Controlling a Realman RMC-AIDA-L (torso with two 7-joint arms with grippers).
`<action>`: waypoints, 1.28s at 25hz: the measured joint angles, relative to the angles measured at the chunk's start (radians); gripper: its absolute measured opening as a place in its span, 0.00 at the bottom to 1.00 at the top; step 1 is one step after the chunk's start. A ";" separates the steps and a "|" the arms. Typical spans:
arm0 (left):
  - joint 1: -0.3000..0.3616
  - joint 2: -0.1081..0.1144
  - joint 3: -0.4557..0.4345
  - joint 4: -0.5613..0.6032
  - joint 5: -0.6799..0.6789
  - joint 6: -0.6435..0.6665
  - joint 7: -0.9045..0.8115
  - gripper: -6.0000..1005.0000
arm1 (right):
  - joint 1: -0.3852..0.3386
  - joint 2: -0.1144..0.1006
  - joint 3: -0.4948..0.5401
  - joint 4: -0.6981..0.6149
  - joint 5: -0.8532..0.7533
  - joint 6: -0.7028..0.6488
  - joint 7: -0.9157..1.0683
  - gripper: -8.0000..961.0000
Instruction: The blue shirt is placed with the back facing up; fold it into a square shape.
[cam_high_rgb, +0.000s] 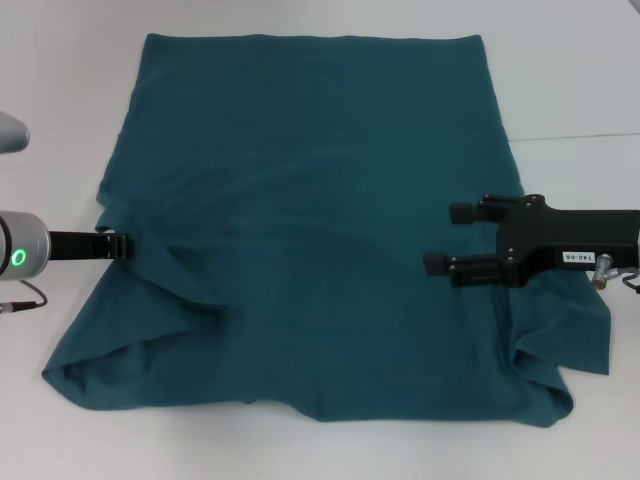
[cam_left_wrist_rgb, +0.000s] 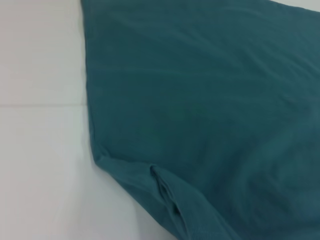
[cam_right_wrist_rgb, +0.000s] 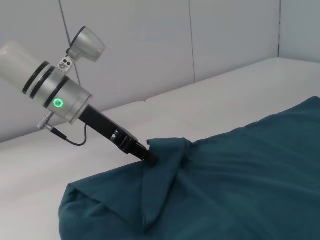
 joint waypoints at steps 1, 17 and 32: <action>0.000 0.000 0.000 -0.001 0.000 -0.004 0.000 0.05 | 0.000 0.000 0.000 0.000 0.000 0.000 0.000 0.96; 0.010 -0.001 -0.008 -0.006 0.000 -0.011 -0.007 0.17 | 0.004 0.000 -0.004 0.000 0.001 0.008 0.000 0.96; 0.022 0.005 -0.039 0.009 -0.003 -0.025 -0.012 0.44 | 0.002 0.000 -0.002 0.002 0.001 0.010 -0.001 0.96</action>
